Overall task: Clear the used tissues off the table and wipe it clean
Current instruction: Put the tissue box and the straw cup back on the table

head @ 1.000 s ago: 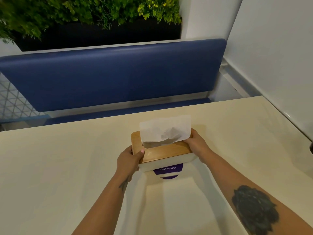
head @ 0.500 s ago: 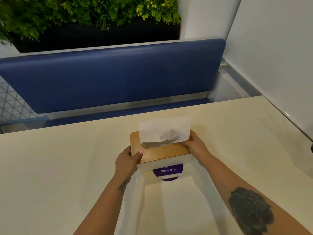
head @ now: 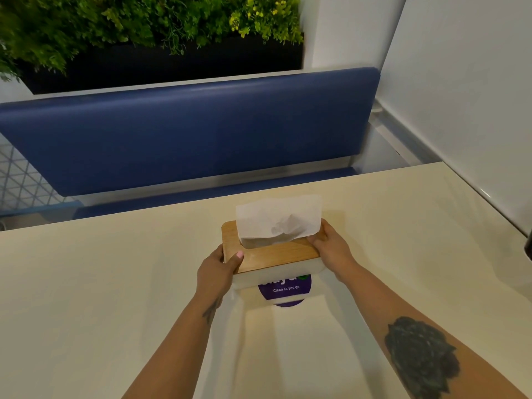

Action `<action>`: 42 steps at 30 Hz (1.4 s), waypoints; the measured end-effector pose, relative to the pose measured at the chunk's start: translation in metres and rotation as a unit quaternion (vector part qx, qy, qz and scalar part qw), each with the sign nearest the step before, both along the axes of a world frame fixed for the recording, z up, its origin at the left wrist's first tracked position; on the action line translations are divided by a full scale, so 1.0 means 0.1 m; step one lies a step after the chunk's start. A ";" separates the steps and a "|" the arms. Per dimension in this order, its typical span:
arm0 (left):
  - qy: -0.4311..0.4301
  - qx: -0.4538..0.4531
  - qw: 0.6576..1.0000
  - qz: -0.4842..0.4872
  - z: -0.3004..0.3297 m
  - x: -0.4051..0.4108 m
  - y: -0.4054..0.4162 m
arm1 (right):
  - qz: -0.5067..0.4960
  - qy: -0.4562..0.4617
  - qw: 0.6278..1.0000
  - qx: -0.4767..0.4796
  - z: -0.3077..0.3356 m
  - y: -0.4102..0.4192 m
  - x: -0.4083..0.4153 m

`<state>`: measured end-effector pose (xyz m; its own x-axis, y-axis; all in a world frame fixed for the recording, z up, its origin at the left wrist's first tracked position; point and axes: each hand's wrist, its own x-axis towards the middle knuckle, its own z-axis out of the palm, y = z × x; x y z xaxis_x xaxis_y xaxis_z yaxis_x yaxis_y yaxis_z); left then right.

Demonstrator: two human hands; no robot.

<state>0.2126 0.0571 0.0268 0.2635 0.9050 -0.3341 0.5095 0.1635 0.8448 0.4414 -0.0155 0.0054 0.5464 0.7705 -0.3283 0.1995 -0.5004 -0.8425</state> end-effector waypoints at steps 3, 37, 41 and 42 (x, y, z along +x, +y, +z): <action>-0.005 0.007 1.000 -0.008 -0.01 -0.01 -0.01 | 0.002 0.000 1.000 -0.008 0.00 0.00 0.00; -0.116 0.313 0.938 -0.098 0.44 0.84 -0.71 | -0.258 0.030 0.958 0.120 0.34 -1.21 0.14; -0.134 0.296 0.928 -0.180 0.37 1.12 -0.94 | -0.312 0.033 0.940 0.134 0.31 -1.58 0.35; -0.137 0.285 0.928 -0.195 0.36 1.20 -1.01 | -0.324 0.035 0.935 0.139 0.30 -1.68 0.41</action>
